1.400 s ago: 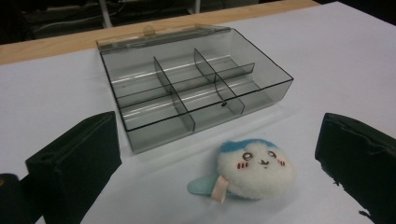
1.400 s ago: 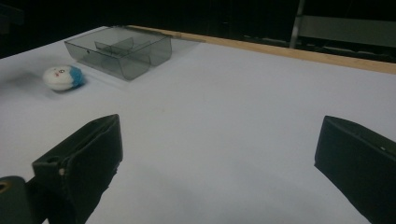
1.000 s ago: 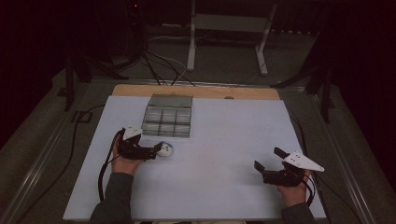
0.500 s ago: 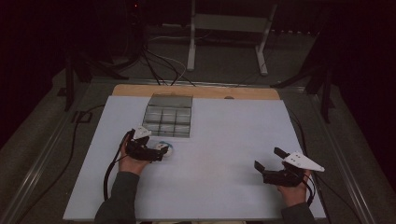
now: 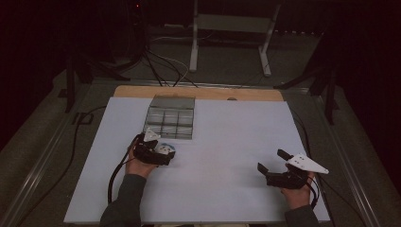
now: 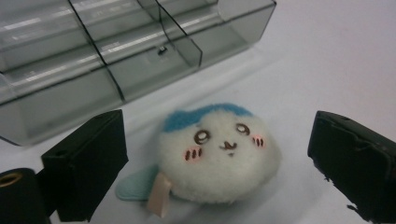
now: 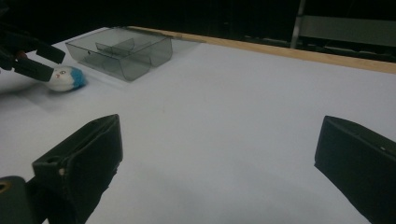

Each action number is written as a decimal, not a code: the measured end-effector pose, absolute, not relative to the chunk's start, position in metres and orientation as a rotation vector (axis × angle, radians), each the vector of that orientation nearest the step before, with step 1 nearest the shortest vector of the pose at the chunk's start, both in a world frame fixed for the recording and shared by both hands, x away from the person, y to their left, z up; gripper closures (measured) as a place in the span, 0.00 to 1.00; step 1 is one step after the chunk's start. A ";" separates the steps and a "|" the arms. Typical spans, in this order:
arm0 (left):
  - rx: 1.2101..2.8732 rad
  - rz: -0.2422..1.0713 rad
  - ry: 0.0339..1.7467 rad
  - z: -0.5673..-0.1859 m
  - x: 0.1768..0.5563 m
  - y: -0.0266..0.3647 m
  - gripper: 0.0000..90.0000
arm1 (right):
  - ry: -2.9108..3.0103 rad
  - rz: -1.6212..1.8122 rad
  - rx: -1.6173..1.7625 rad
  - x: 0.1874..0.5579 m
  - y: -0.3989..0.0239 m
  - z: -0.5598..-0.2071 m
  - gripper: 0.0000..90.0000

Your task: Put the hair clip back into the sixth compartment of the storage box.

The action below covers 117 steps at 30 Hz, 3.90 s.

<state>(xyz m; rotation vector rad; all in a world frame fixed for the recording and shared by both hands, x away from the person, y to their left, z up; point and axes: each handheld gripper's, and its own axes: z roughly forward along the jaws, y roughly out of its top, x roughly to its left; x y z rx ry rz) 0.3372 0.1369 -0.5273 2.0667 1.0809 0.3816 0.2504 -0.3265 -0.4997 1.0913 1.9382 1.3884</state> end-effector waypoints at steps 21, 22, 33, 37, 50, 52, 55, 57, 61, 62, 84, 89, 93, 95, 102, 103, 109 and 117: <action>2.151 0.436 1.112 -0.533 0.336 0.131 0.38 | 1.936 1.387 1.090 0.250 -0.327 -0.500 0.01; 2.145 0.438 1.115 -0.532 0.336 0.132 0.38 | 1.935 1.387 1.091 0.250 -0.327 -0.500 0.01; 2.077 0.480 1.123 -0.511 0.337 0.131 0.38 | 1.934 1.385 1.090 0.250 -0.327 -0.499 0.01; 2.064 0.486 1.122 -0.505 0.340 0.130 0.38 | 1.931 1.388 1.092 0.250 -0.327 -0.499 0.01; 2.039 0.521 1.096 -0.483 0.352 0.123 0.38 | 1.926 1.392 1.093 0.250 -0.327 -0.499 0.01; 2.034 0.525 1.090 -0.480 0.354 0.123 0.38 | 1.924 1.394 1.095 0.250 -0.327 -0.499 0.01; 2.027 0.527 1.090 -0.477 0.357 0.122 0.38 | 1.923 1.394 1.095 0.250 -0.327 -0.499 0.01; 2.025 0.527 1.089 -0.476 0.359 0.121 0.38 | 1.922 1.395 1.095 0.250 -0.327 -0.499 0.01; 2.023 0.530 1.085 -0.473 0.364 0.120 0.38 | 1.922 1.395 1.095 0.250 -0.327 -0.499 0.01; 2.024 0.531 1.083 -0.473 0.365 0.119 0.38 | 1.921 1.396 1.094 0.250 -0.327 -0.499 0.01; 1.995 0.559 1.078 -0.461 0.384 0.112 0.38 | 1.913 1.398 1.097 0.251 -0.327 -0.499 0.01; 1.992 0.559 1.081 -0.462 0.386 0.111 0.38 | 1.915 1.398 1.097 0.251 -0.327 -0.499 0.01; 1.987 0.556 1.086 -0.463 0.388 0.109 0.38 | 1.914 1.398 1.096 0.251 -0.327 -0.499 0.01; 1.988 0.556 1.084 -0.463 0.388 0.108 0.38 | 1.915 1.398 1.095 0.251 -0.327 -0.499 0.01; 1.990 0.554 1.083 -0.462 0.390 0.104 0.38 | 1.914 1.398 1.094 0.251 -0.327 -0.499 0.01; 1.989 0.555 1.081 -0.462 0.391 0.104 0.38 | 1.913 1.398 1.095 0.251 -0.327 -0.499 0.01; 1.989 0.555 1.083 -0.461 0.393 0.101 0.38 | 1.913 1.397 1.094 0.251 -0.327 -0.499 0.01; 1.996 0.551 1.083 -0.461 0.396 0.097 0.38 | 1.912 1.399 1.092 0.251 -0.327 -0.499 0.01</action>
